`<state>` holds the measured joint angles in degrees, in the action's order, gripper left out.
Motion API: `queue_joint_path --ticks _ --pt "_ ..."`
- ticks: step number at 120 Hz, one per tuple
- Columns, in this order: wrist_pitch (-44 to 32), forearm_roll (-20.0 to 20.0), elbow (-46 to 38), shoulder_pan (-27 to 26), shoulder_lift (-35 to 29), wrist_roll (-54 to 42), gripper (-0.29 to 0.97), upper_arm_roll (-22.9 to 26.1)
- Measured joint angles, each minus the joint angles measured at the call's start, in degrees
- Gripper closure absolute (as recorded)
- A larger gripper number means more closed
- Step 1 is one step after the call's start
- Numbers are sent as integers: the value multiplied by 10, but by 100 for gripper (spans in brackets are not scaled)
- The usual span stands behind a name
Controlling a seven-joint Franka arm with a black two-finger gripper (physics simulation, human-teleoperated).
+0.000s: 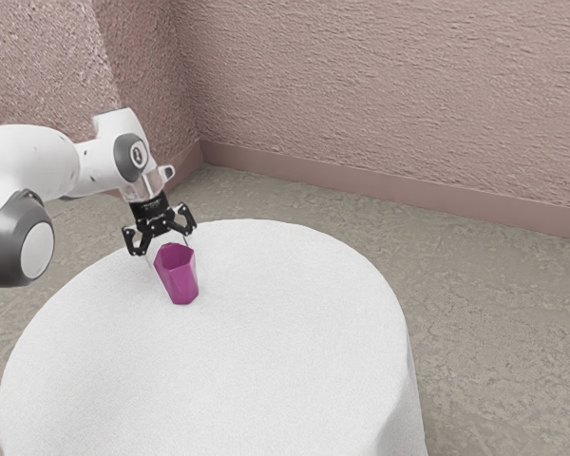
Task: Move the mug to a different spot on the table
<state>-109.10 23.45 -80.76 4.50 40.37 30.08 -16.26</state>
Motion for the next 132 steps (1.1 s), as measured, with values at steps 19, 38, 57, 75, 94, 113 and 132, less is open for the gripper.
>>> queue_joint_path --ticks 19,38,57,75,94,113,132 --pt "2 -3 0 -4 -2 -1 4 0" --pt "8 -5 0 -5 -4 -4 7 0" --pt "15 -5 1 -5 -5 -8 15 -1" --pt "18 -10 3 -5 -4 -13 27 -1" --pt "19 -14 4 -5 -4 -18 45 0" --pt "20 -16 4 -5 -4 -23 59 0" --pt "27 -19 4 -5 -6 -28 64 0"
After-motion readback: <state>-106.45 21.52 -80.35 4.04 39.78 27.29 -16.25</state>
